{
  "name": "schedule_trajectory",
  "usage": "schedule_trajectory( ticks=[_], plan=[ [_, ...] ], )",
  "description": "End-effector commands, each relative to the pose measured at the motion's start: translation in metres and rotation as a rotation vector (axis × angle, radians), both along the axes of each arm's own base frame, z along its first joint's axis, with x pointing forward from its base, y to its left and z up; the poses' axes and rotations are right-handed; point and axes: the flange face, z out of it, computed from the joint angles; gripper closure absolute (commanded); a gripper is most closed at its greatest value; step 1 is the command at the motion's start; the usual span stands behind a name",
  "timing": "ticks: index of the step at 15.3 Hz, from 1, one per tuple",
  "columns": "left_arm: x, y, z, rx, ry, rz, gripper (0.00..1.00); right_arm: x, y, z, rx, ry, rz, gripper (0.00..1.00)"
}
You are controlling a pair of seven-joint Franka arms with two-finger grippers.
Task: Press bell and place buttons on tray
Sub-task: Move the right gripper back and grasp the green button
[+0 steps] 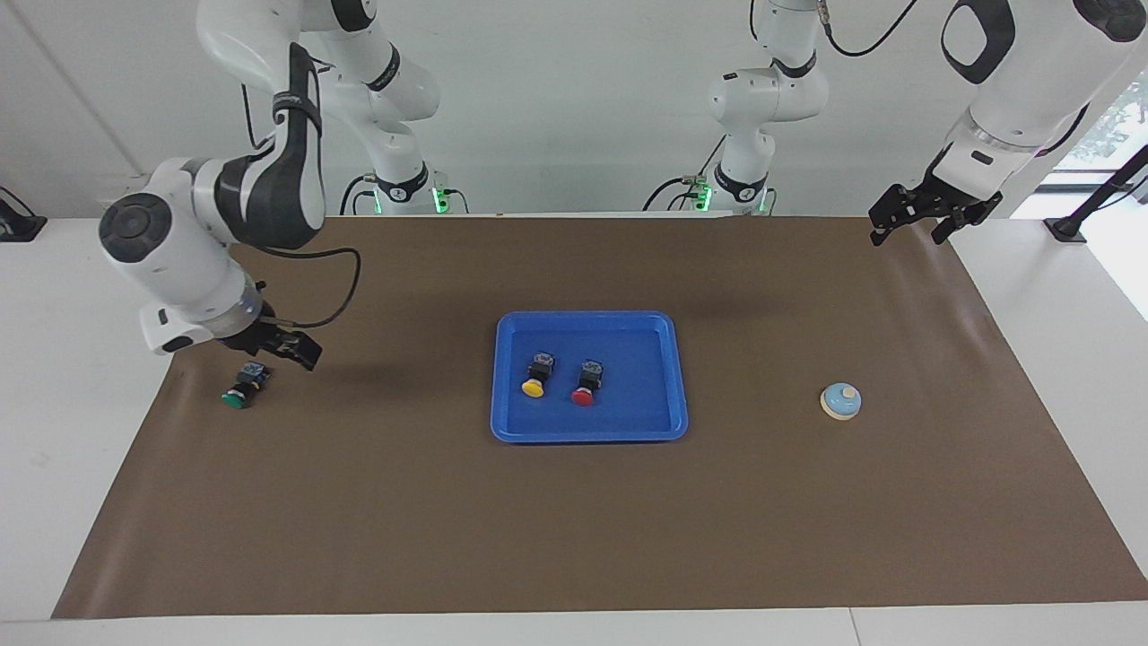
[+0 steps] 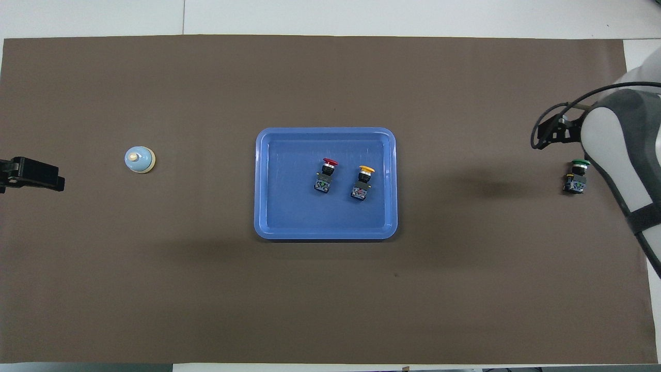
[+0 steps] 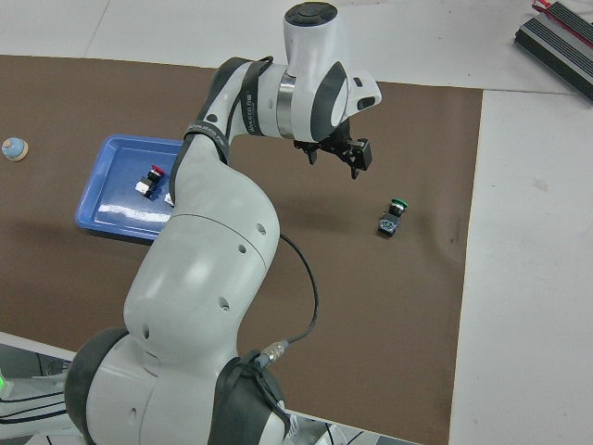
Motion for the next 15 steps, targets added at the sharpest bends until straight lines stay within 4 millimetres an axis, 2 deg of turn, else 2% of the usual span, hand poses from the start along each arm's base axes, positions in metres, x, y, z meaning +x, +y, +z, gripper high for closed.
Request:
schedule_trajectory(
  ticks=[1, 2, 4, 10, 15],
  plan=[
    [-0.003, 0.001, 0.005, -0.011, 0.001, -0.003, 0.0, -0.046, -0.038, -0.029, 0.004, -0.04, 0.03, 0.0],
    [-0.003, 0.001, 0.005, -0.011, 0.001, -0.003, 0.0, -0.058, -0.051, -0.04, 0.002, -0.071, 0.042, 0.0],
    [-0.003, 0.001, 0.006, -0.011, 0.0, -0.003, 0.0, -0.075, -0.059, -0.061, -0.007, -0.121, 0.066, 0.0],
    [-0.003, 0.001, 0.006, -0.011, 0.0, -0.003, 0.0, -0.066, -0.059, -0.086, -0.032, -0.214, 0.113, 0.0],
    [-0.003, 0.001, 0.006, -0.011, 0.0, -0.003, 0.0, -0.06, -0.064, -0.121, -0.035, -0.224, 0.104, 0.0]
  ],
)
